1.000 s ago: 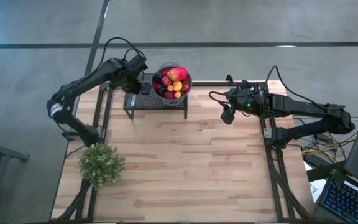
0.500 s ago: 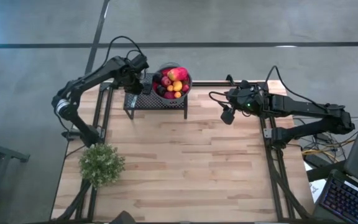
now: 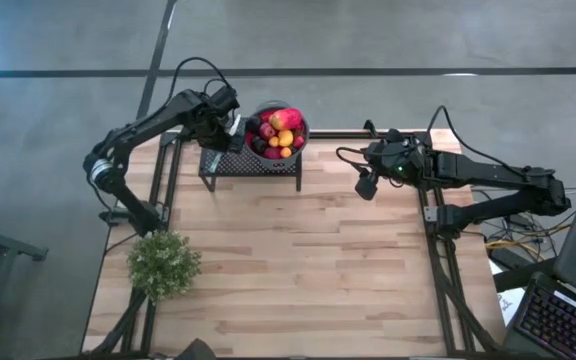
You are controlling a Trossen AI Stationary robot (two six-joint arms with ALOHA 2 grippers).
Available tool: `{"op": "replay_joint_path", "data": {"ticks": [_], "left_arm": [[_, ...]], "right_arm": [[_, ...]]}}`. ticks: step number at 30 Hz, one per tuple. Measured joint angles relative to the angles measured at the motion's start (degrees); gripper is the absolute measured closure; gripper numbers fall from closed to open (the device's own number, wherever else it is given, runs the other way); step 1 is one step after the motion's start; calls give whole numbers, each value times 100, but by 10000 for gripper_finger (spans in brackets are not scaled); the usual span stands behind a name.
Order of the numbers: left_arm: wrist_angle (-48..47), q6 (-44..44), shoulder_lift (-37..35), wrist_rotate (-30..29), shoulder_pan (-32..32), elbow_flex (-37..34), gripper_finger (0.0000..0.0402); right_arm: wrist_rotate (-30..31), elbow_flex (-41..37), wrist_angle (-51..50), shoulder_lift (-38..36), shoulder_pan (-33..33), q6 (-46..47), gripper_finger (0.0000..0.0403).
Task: Pick & Place Fruit
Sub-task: Return to Home Position
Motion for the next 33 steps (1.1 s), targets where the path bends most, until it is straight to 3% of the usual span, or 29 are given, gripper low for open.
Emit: {"op": "replay_joint_path", "data": {"ticks": [10, 15, 18, 24, 33], "left_arm": [[-138, 472, -576, -2, -9, 396, 221], [-82, 589, -1047, -82, -23, 350, 208], [175, 579, -1384, -292, -107, 213, 207], [1089, 923, -2191, -394, -561, -302, 208], [3318, 1221, -3717, -433, -1627, -2006, 224]], "right_arm": [[0, 0, 4, 0, 0, 35, 199], [-8, 0, 13, 0, 2, 181, 211], [-311, 0, 60, 0, 0, 272, 220], [-1042, 0, 531, 0, 26, 533, 246], [-1072, 0, 1034, 224, 298, 608, 346]]}}
